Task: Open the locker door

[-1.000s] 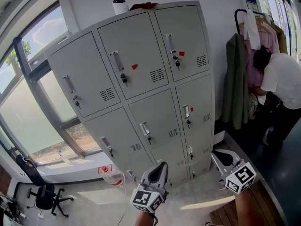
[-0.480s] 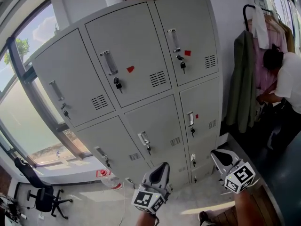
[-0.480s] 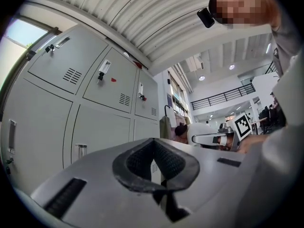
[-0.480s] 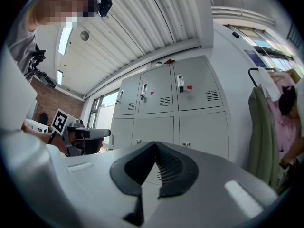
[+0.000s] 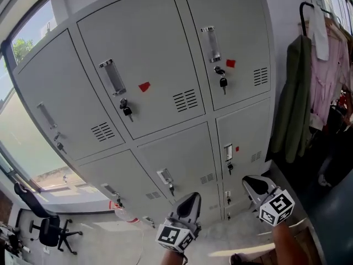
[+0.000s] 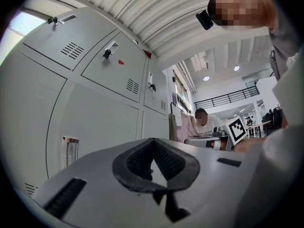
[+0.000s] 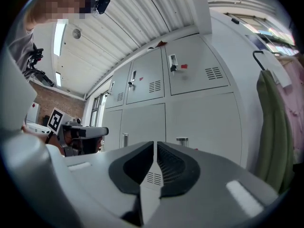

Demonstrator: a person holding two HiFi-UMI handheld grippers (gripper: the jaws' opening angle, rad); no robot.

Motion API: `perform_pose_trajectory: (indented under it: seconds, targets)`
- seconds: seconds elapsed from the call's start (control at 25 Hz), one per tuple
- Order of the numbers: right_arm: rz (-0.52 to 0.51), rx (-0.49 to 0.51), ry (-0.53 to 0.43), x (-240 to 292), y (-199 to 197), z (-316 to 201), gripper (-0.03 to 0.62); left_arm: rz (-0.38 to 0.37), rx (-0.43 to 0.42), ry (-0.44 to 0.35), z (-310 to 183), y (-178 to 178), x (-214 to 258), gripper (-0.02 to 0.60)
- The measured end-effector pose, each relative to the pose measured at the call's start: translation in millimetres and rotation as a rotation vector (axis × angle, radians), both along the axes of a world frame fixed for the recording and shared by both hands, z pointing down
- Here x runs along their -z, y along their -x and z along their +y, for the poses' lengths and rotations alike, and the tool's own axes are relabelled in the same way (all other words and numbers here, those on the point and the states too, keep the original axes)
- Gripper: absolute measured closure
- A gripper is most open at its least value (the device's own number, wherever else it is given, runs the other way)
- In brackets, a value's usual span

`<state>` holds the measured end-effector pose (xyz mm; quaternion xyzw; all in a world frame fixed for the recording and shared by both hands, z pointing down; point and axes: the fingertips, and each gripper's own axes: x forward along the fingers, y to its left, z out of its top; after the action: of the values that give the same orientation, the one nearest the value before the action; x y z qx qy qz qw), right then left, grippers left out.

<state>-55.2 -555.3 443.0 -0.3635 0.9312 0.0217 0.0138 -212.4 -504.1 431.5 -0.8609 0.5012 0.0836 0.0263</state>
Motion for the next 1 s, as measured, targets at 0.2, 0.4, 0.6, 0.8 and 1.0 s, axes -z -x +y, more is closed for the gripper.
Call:
perform_pose_trajectory:
  seconds: [0.2, 0.4, 0.6, 0.8, 1.0]
  targets:
    - [0.02, 0.016, 0.039, -11.6, 16.5, -47.8, 0.555, 0.01, 0.007, 0.024, -22.1, 5.2, -8.1, 0.575]
    - [0.04, 0.023, 0.063, -23.0, 35.2, -97.9, 0.534, 0.011, 0.013, 0.038, -39.0, 7.6, -17.7, 0.575]
    - [0.075, 0.011, 0.074, -36.8, 46.9, -135.6, 0.523, 0.009, 0.028, 0.042, -47.4, 11.8, -21.7, 0.575]
    - [0.087, 0.015, 0.082, -47.5, 54.8, -157.3, 0.52, 0.004, 0.049, 0.046, -55.7, 18.2, -25.1, 0.575]
    - [0.093, 0.03, 0.075, -52.1, 62.1, -168.4, 0.517, 0.004, 0.057, 0.054, -65.6, 19.1, -30.6, 0.575]
